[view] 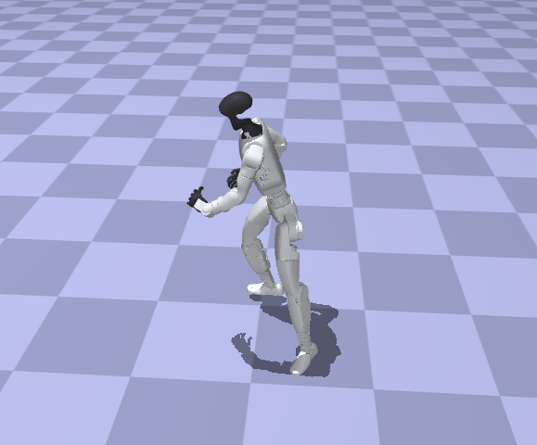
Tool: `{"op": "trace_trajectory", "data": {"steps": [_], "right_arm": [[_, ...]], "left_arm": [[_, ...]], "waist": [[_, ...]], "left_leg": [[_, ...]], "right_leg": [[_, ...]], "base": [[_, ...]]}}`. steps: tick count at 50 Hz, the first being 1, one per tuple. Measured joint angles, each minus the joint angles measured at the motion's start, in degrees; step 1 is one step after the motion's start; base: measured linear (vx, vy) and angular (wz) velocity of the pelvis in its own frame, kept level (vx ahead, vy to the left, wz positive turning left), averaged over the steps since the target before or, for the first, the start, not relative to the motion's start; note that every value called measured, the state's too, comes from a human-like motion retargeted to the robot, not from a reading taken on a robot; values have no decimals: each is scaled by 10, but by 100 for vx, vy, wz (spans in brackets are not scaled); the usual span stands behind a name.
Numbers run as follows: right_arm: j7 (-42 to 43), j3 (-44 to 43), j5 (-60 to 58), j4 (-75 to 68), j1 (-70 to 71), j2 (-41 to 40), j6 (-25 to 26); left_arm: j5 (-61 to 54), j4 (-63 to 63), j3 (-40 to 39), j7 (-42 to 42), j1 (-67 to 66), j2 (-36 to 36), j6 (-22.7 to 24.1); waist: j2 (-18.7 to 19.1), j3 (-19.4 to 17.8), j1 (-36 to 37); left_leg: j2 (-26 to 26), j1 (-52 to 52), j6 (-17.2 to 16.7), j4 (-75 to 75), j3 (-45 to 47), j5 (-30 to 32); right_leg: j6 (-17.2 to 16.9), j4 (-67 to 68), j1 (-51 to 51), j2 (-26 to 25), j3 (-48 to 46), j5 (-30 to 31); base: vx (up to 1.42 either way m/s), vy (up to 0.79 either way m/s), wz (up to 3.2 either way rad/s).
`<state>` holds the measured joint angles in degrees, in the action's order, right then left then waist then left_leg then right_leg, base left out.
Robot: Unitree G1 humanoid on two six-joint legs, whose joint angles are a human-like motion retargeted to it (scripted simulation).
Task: Kungfu
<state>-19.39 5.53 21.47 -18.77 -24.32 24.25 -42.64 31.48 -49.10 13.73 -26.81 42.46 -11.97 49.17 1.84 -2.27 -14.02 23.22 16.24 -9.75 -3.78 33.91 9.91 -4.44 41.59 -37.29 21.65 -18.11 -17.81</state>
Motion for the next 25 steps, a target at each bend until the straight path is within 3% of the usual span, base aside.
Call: {"op": "trace_trajectory", "data": {"steps": [5,10,13,17,20,23,25], "right_arm": [[-102,-66,258,20,-105,0,171],[-118,-68,414,-5,-94,-20,305],[-113,-38,416,-34,-22,-50,319],[-97,-9,361,-147,120,-152,310],[-117,-41,366,-329,272,-253,326],[-165,-106,409,-549,434,-271,381],[-152,-150,433,-680,521,-260,384]], "left_arm": [[-104,161,20,56,77,-69,-3],[-113,288,-56,109,144,-134,-52],[-132,331,-123,128,171,-163,-72],[-182,367,-183,154,197,-199,-56],[-155,388,-207,201,205,-222,-51],[-102,398,-213,242,210,-222,-57],[-92,402,-211,252,214,-217,-59]], "waist": [[-19,12,17],[-27,35,47],[-20,42,66],[5,51,94],[17,52,129],[13,65,174],[3,76,211]], "left_leg": [[-14,68,20,-91,-64,-48],[-39,106,26,-170,-86,-115],[-56,146,25,-231,-109,-155],[-66,183,41,-293,-96,-210],[-79,208,49,-334,-104,-246],[-89,234,56,-370,-103,-277],[-99,257,61,-392,-100,-295]], "right_leg": [[-28,-88,56,37,-16,65],[-51,-176,108,70,-32,132],[-66,-229,136,91,-46,173],[-76,-299,180,111,-103,227],[-56,-351,213,114,-152,271],[-70,-384,239,135,-241,294],[-74,-381,223,150,-248,293]], "base": [[14,49,68],[22,67,32],[21,79,24],[18,81,52],[9,67,44],[4,48,35],[3,38,13]]}}
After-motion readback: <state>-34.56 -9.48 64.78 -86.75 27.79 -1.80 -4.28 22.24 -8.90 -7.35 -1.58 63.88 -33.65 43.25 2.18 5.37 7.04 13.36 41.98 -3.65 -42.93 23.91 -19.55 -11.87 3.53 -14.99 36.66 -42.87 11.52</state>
